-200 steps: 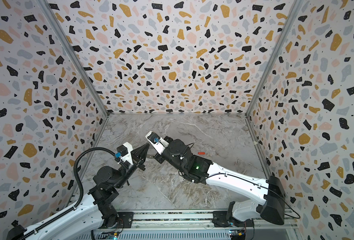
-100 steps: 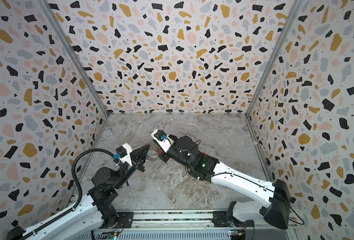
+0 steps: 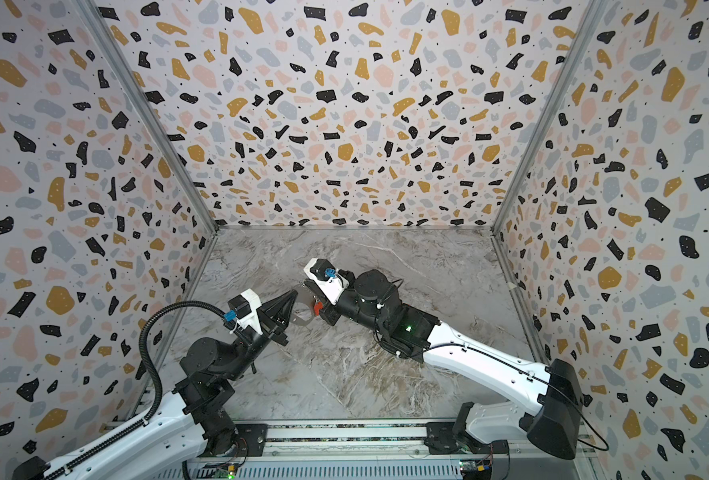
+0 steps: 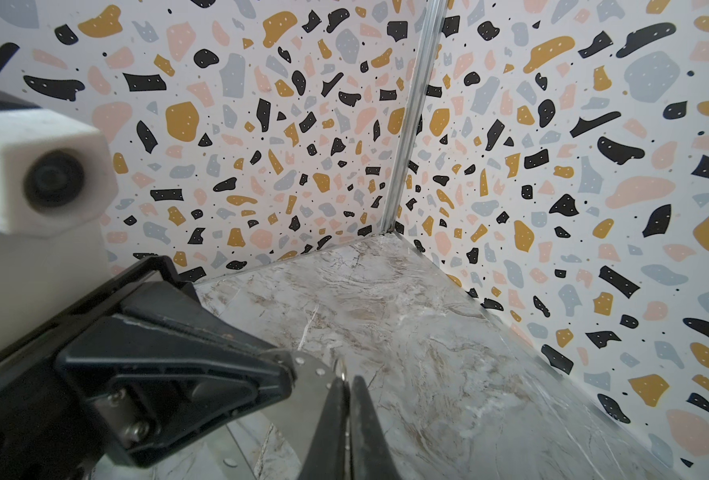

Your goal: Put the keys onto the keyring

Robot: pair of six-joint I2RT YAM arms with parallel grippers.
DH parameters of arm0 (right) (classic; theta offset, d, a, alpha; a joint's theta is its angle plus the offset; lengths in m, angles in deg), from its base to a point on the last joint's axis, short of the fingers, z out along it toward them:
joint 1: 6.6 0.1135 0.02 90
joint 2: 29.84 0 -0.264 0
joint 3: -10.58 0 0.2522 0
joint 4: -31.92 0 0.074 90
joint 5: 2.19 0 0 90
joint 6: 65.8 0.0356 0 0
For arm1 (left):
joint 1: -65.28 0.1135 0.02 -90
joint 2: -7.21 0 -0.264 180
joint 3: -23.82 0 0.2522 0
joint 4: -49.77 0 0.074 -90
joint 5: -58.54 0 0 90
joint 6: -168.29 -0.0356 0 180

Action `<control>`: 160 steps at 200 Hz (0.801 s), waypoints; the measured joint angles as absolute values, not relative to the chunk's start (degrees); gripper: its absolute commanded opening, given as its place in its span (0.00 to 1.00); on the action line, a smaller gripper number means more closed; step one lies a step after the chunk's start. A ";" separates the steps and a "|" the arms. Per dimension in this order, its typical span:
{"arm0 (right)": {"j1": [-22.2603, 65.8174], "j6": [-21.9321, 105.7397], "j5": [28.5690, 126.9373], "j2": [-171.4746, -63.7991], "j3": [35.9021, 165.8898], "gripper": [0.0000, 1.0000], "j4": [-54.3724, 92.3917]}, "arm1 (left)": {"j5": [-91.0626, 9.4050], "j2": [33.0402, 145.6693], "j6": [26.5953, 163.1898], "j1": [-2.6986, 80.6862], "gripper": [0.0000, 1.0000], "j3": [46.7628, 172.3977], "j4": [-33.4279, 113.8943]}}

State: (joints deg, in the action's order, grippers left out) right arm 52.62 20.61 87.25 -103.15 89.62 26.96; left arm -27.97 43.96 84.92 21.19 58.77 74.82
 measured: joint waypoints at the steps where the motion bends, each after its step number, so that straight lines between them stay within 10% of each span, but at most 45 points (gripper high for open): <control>1: 52.60 20.63 87.20 -103.15 89.62 0.09 26.98 | -27.97 43.94 84.92 21.19 0.00 58.77 74.82; 160: 50.34 21.64 78.96 -104.58 89.62 0.28 27.85 | -28.02 43.16 84.90 21.19 0.00 58.60 75.08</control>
State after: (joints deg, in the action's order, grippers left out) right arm 50.34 21.64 78.96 -104.58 89.62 27.85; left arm -28.02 43.16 84.90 21.19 58.60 75.08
